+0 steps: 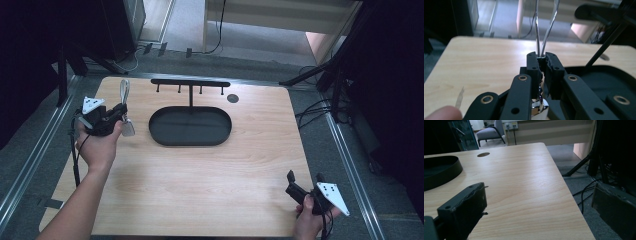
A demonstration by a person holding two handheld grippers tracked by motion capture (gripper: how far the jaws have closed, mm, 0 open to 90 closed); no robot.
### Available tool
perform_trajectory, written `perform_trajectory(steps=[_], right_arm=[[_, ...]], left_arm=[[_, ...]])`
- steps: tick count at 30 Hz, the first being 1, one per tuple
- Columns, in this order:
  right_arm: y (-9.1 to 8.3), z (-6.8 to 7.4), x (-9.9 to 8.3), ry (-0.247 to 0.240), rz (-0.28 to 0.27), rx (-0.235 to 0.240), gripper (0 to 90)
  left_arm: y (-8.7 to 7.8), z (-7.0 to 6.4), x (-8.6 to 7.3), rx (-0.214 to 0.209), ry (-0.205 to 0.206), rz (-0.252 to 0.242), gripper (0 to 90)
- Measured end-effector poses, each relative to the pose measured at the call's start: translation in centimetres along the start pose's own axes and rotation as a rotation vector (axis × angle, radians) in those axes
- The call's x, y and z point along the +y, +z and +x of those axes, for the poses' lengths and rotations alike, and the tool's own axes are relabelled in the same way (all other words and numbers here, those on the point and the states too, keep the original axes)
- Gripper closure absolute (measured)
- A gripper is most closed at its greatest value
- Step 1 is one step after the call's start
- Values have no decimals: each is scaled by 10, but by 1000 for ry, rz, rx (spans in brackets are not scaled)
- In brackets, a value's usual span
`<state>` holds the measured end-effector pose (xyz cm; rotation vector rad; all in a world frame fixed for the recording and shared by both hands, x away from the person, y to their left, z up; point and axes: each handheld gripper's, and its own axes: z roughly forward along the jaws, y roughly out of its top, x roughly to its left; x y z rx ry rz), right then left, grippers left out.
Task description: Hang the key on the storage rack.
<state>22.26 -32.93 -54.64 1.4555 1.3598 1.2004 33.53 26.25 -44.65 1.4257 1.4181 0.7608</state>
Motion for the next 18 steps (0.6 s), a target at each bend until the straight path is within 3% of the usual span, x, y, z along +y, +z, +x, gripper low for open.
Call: perform_trajectory(steps=[5, 8, 13, 18], right_arm=[[0, 0, 0, 3, 0, 1, 0], [0, 0, 0, 4, 1, 1, 0], [0, 0, 0, 4, 1, 1, 0], [0, 0, 0, 1, 0, 3, 0]], left_arm=[[-1, -8, 2, -16, 7, -104, 829], [1, -11, -1, -37, 21, -195, 828], [5, -19, -3, -31, 47, -229, 828], [11, -24, -10, -66, 77, -281, 829]])
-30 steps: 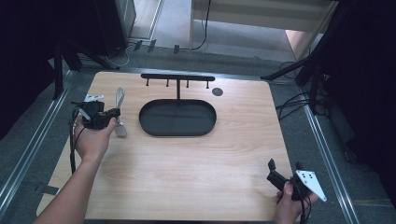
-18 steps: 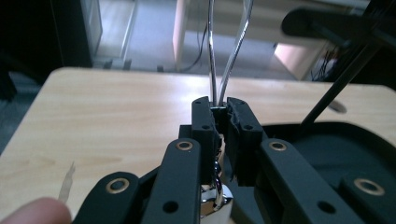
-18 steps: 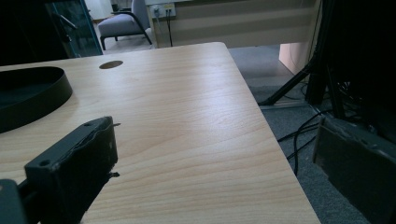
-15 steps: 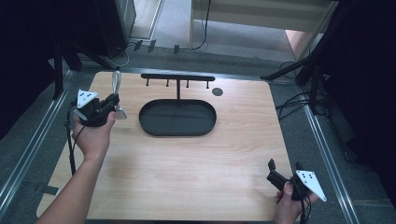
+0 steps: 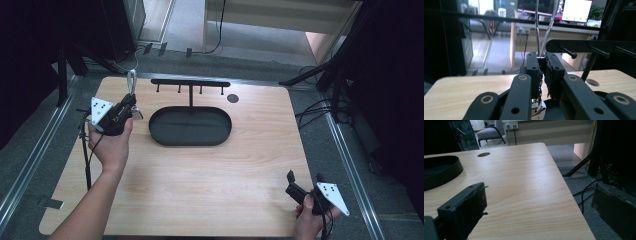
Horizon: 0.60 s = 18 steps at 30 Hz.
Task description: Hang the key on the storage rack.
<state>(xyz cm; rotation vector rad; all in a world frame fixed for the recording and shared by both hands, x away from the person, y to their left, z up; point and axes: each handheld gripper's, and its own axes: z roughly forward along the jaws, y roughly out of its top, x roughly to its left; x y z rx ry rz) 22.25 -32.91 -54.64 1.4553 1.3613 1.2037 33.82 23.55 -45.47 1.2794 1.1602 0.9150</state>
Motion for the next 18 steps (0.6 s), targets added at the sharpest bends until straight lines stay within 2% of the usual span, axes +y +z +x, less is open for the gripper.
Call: perform_trajectory(steps=[4, 8, 10, 18], right_arm=[[0, 0, 0, 1, 0, 0, 0], [0, 0, 0, -5, -3, 0, 0], [0, 1, 0, -8, -4, -2, 0], [0, 0, 0, 1, 0, -1, 0]], left_arm=[[4, -5, -4, -7, -1, -16, 828], [11, -11, -7, -9, -41, -29, 828], [13, -16, -10, -9, -21, -20, 828], [19, -38, -17, -30, -23, -10, 828]])
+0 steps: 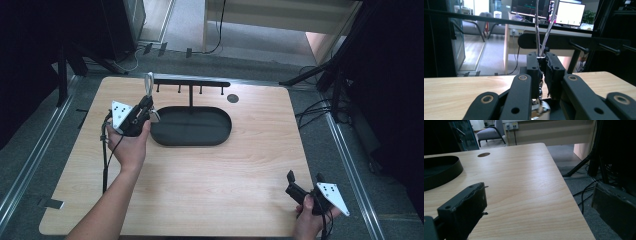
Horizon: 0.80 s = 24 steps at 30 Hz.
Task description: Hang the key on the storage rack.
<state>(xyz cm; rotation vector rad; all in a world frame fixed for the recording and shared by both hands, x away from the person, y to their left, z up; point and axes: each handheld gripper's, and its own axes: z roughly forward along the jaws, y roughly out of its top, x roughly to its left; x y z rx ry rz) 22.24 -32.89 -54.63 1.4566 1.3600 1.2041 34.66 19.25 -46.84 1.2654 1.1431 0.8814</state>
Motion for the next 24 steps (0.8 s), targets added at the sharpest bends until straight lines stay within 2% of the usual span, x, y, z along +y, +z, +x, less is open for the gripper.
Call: perform_trajectory(steps=[5, 10, 13, 20, 24], right_arm=[[0, 0, 0, 5, -2, 1, 0], [0, -1, 0, 2, -4, 2, 0], [0, -1, 0, 5, -3, 3, 0], [0, 0, 0, 6, -5, 2, 0], [0, -1, 0, 6, -4, 5, 0]], left_arm=[[2, -7, -4, -9, 33, 11, 828], [5, -7, -6, 15, 2, 29, 828], [7, -10, -10, 11, 25, 48, 828], [13, -12, -14, 14, 7, 58, 828], [17, -10, -18, 37, 2, 75, 827]])
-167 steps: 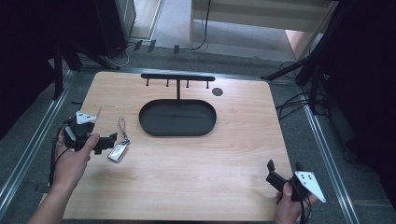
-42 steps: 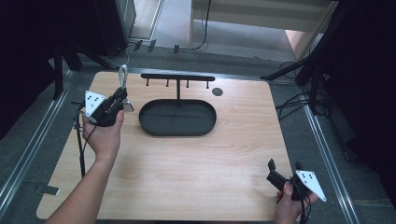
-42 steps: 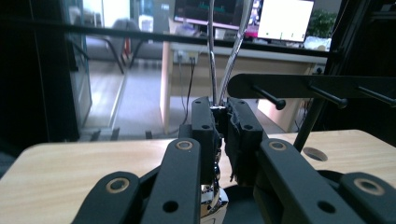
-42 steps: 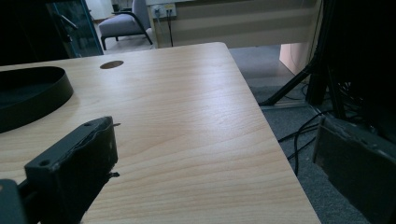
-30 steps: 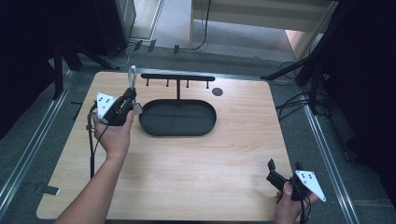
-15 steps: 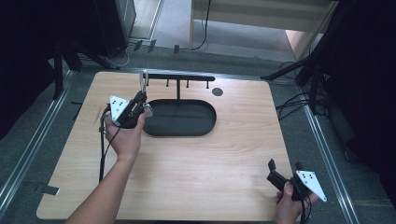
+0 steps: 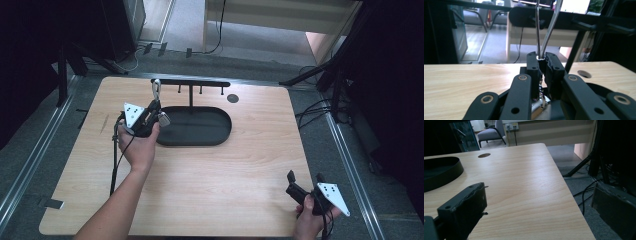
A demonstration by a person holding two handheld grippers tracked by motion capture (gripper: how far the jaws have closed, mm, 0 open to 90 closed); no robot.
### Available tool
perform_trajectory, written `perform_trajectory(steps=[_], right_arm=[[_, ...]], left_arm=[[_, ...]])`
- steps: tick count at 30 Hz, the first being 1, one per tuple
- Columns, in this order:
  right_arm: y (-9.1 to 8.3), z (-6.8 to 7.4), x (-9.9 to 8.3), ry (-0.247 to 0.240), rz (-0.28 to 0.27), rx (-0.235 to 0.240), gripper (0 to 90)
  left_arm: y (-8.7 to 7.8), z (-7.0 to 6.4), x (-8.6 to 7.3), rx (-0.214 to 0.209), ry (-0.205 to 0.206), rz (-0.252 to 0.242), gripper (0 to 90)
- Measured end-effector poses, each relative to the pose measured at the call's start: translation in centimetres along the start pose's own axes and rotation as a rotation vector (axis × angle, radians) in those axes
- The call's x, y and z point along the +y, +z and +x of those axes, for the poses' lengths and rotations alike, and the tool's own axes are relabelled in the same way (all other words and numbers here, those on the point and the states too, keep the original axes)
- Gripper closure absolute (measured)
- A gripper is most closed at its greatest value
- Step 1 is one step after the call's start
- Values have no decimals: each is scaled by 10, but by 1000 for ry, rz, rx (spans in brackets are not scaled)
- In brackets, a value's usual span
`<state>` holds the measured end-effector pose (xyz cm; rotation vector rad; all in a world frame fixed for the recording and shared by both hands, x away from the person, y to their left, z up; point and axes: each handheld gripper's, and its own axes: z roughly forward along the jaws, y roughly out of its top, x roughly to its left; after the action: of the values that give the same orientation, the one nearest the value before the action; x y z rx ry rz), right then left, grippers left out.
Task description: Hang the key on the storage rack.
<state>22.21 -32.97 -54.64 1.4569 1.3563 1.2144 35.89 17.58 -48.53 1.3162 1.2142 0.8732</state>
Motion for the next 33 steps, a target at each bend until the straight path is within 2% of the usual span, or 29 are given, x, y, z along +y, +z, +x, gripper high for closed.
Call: perform_trajectory(steps=[14, 23, 33], right_arm=[[-1, -1, 0, 8, -8, 3, 0], [-1, -1, 0, 9, -10, 4, 0], [-1, -1, 0, 5, -10, 5, 0]], left_arm=[[19, -3, -8, 19, -3, 37, 827], [25, 0, -12, 45, 26, 79, 829], [29, 7, -16, 29, 2, 107, 829]])
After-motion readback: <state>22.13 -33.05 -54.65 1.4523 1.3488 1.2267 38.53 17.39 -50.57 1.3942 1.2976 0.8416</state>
